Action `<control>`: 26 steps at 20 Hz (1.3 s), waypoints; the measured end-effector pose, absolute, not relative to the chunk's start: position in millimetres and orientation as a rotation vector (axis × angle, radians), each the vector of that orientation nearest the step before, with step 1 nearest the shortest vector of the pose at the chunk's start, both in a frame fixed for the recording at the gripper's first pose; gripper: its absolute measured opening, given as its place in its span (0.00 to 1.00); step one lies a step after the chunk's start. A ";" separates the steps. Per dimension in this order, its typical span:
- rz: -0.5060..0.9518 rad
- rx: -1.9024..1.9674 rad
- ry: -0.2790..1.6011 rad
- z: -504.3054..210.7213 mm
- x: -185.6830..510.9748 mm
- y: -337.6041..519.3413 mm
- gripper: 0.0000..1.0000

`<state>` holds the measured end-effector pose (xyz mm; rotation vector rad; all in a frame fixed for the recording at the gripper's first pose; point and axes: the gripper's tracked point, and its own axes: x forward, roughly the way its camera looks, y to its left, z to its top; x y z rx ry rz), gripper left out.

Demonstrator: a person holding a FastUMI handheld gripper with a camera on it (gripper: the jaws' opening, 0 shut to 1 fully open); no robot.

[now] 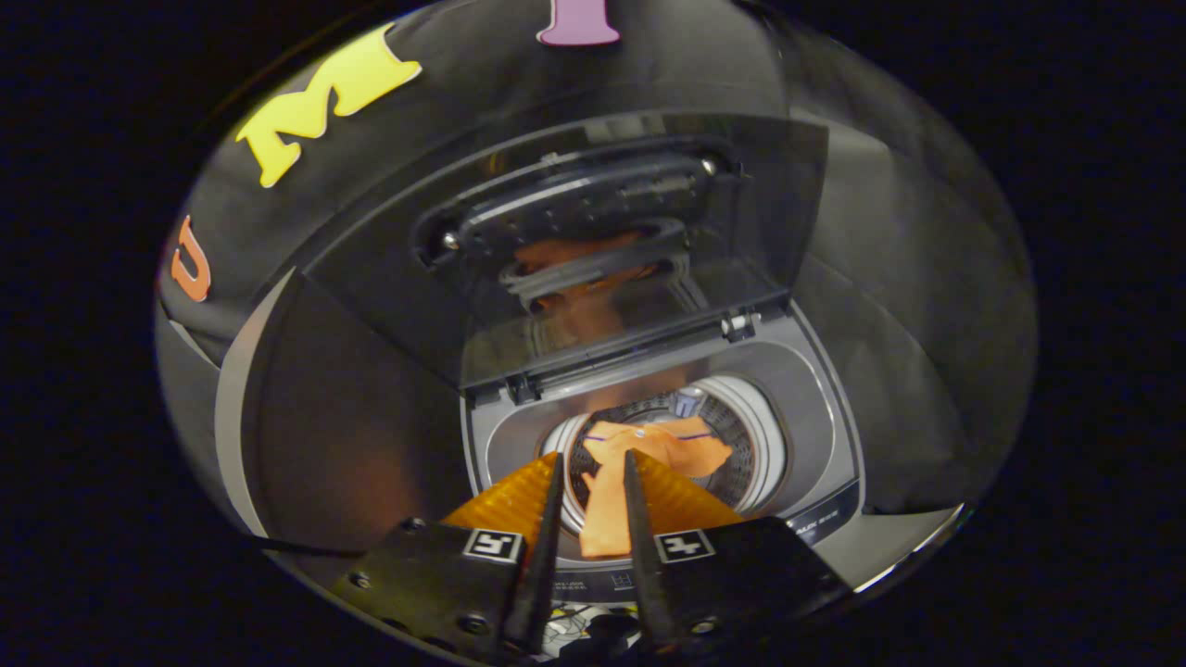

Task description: Put the clothes into the washing machine and then close the washing machine lid.

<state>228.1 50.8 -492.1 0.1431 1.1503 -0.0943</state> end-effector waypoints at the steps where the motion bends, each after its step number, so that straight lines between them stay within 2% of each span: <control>1: -0.087 0.113 1.123 -478.9 235.9 53.8 0.49; 3: -0.040 0.044 1.052 -447.3 254.8 66.7 0.66; 4: -0.015 0.012 1.011 -429.5 265.3 74.2 0.66; 8: 0.094 -0.040 0.884 -373.0 313.4 106.9 0.66; 14: 0.140 -0.071 0.835 -366.5 384.2 121.1 0.67; 19: 0.098 -0.123 0.880 -385.4 419.0 107.8 0.67; 23: 0.029 -0.074 0.970 -414.2 414.3 80.2 0.67; 26: 0.011 -0.122 0.946 -422.3 410.4 64.3 0.67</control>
